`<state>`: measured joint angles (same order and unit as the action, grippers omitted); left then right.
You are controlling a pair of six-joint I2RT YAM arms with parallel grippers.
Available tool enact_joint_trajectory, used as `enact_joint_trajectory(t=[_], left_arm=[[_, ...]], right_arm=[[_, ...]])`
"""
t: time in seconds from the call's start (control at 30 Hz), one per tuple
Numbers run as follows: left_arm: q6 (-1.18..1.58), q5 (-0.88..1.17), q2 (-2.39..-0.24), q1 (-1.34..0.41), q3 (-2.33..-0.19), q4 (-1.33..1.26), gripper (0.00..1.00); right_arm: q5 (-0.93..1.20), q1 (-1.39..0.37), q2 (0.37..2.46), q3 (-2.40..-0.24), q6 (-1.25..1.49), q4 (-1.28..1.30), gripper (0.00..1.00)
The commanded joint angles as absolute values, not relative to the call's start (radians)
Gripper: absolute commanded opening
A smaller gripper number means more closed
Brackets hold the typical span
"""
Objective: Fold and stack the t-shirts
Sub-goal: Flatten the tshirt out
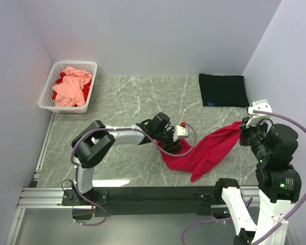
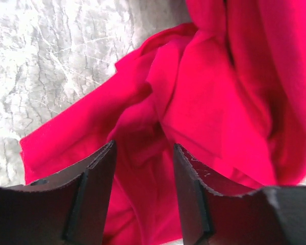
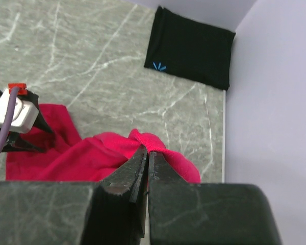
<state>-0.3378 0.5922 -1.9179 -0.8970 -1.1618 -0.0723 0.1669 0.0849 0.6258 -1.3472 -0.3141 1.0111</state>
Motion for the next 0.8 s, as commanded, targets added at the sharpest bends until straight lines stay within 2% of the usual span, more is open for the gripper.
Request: enact_joint_trajectory(t=[0.0, 0.07, 0.1, 0.17, 0.2, 0.27, 0.3, 0.43, 0.6, 0.67, 0.7, 0.73, 0.77], left_arm=[[-0.382, 0.603, -1.948, -0.911, -1.235, -0.117, 0.53], [-0.397, 0.617, -1.962, -0.929, -1.246, -0.104, 0.49], [-0.403, 0.603, -1.979, -0.936, -1.259, -0.1, 0.38], [-0.39, 0.578, -1.993, -0.928, -1.275, -0.092, 0.26], [-0.373, 0.551, -1.988, -0.917, -1.275, -0.08, 0.16], [-0.359, 0.566, -1.961, -0.852, -1.261, -0.055, 0.08], [-0.345, 0.566, -1.91, -0.824, -1.231, -0.029, 0.01], [-0.403, 0.549, -1.734, -0.655, -1.123, 0.107, 0.01], [-0.535, 0.506, -1.554, -0.445, -1.005, 0.279, 0.01], [-0.564, 0.57, -1.504, -0.396, -0.976, 0.359, 0.02], [-0.56, 0.598, -1.491, -0.399, -0.971, 0.388, 0.07], [-0.525, 0.654, -1.477, -0.431, -0.965, 0.382, 0.18], [-0.44, 0.672, -1.451, -0.461, -0.95, 0.367, 0.33]], right_arm=[[0.12, 0.083, 0.621, -1.321, -0.322, 0.999, 0.0], [0.115, 0.083, 0.621, -1.304, -0.322, 1.0, 0.0], [0.109, 0.083, 0.618, -1.296, -0.321, 0.997, 0.0], [0.103, 0.083, 0.606, -1.275, -0.327, 0.994, 0.0], [0.097, 0.083, 0.601, -1.269, -0.331, 0.989, 0.0], [0.084, 0.083, 0.594, -1.247, -0.339, 0.985, 0.0], [0.083, 0.083, 0.592, -1.233, -0.342, 0.98, 0.0], [0.115, 0.084, 0.591, -1.195, -0.376, 0.963, 0.0], [0.258, 0.083, 0.624, -1.097, -0.431, 0.956, 0.0], [0.294, 0.083, 0.644, -1.057, -0.478, 0.974, 0.0], [0.298, 0.083, 0.64, -1.045, -0.494, 0.977, 0.0], [0.298, 0.083, 0.628, -1.036, -0.494, 0.974, 0.0], [0.295, 0.083, 0.614, -1.022, -0.494, 0.968, 0.0]])
